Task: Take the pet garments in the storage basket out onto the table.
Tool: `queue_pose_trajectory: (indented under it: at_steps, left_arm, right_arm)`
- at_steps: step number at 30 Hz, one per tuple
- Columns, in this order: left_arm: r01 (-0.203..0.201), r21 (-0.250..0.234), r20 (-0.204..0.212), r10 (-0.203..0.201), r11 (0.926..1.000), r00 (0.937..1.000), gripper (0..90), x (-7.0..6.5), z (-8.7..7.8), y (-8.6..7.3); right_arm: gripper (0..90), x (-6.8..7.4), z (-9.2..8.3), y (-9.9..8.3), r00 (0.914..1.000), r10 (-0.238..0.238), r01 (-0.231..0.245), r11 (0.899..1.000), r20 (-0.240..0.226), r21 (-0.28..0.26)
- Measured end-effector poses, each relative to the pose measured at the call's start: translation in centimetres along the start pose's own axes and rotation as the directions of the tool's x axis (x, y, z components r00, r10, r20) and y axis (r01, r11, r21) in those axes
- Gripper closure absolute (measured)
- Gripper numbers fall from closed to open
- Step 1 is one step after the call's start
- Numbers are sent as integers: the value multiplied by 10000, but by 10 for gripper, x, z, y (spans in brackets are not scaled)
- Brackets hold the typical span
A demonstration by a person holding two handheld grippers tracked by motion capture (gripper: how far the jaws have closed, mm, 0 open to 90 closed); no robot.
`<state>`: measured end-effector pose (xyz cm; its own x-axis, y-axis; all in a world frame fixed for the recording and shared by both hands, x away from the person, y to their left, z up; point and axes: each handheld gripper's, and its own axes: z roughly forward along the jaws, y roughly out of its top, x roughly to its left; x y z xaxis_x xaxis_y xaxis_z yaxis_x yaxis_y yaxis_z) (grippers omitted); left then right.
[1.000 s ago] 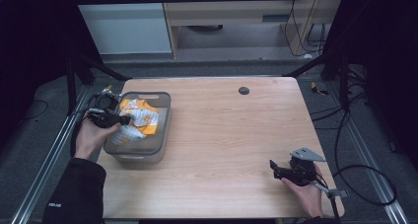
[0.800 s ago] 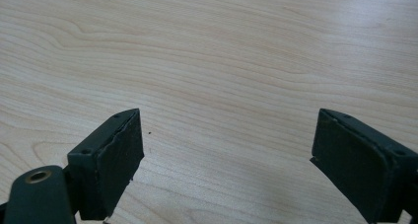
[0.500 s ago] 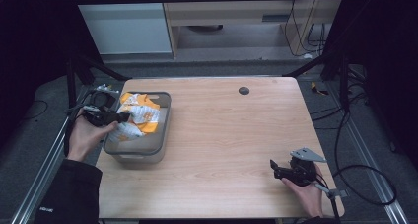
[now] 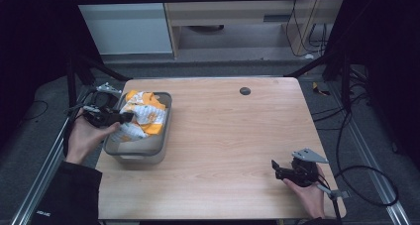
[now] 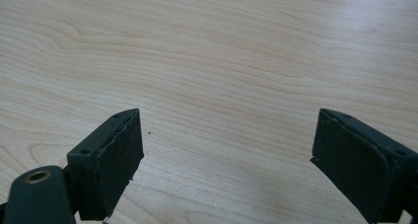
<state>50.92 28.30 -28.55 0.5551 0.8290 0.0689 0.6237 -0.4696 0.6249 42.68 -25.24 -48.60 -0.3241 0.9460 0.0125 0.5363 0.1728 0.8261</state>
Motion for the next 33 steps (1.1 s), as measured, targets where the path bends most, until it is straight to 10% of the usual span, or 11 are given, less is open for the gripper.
queue_pose_trajectory:
  at_steps: [33]
  left_arm:
    - [-1649, -289, 1091, 1671, 9859, 9799, 790, -69, 10, 25]
  right_arm:
    - [118, -1, -1, 0, 9999, -72, 73, 9999, 74, -128]
